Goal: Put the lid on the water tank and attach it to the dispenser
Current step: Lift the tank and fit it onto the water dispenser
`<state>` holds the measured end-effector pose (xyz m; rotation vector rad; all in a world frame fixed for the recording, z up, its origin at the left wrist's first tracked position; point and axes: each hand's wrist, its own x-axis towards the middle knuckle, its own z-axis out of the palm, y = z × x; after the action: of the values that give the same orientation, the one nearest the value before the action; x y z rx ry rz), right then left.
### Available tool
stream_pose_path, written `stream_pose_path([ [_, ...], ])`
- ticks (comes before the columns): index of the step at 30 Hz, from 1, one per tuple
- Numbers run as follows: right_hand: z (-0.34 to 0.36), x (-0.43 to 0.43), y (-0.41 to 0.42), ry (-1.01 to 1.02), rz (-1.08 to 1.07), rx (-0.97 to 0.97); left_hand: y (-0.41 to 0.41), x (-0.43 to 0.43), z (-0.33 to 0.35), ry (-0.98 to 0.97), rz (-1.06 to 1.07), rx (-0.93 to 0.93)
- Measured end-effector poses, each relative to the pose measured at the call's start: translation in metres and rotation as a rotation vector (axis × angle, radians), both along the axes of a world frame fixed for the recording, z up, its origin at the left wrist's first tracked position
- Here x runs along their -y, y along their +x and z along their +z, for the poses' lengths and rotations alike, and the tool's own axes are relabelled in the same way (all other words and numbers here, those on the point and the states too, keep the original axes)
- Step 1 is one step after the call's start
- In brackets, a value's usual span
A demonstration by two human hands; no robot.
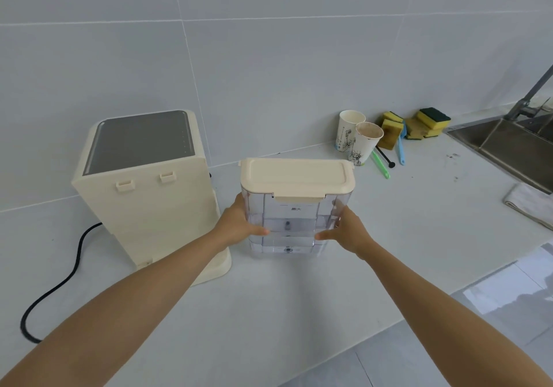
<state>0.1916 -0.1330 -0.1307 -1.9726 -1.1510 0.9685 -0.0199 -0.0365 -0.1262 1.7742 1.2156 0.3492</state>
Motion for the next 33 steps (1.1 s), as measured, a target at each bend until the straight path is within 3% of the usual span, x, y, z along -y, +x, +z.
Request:
stream_pose_path([
  [13,0.061,-0.030,-0.061,0.079,0.237,0.083,-0.084,0.019,0.043,-0.007,0.264,0.123],
  [23,0.055,-0.064,-0.141,0.083,0.412,0.020,-0.162,0.018,0.073,-0.154,0.462,0.128],
  [33,0.039,-0.088,-0.170,0.054,0.406,-0.013,-0.185,0.002,0.062,-0.255,0.608,0.143],
])
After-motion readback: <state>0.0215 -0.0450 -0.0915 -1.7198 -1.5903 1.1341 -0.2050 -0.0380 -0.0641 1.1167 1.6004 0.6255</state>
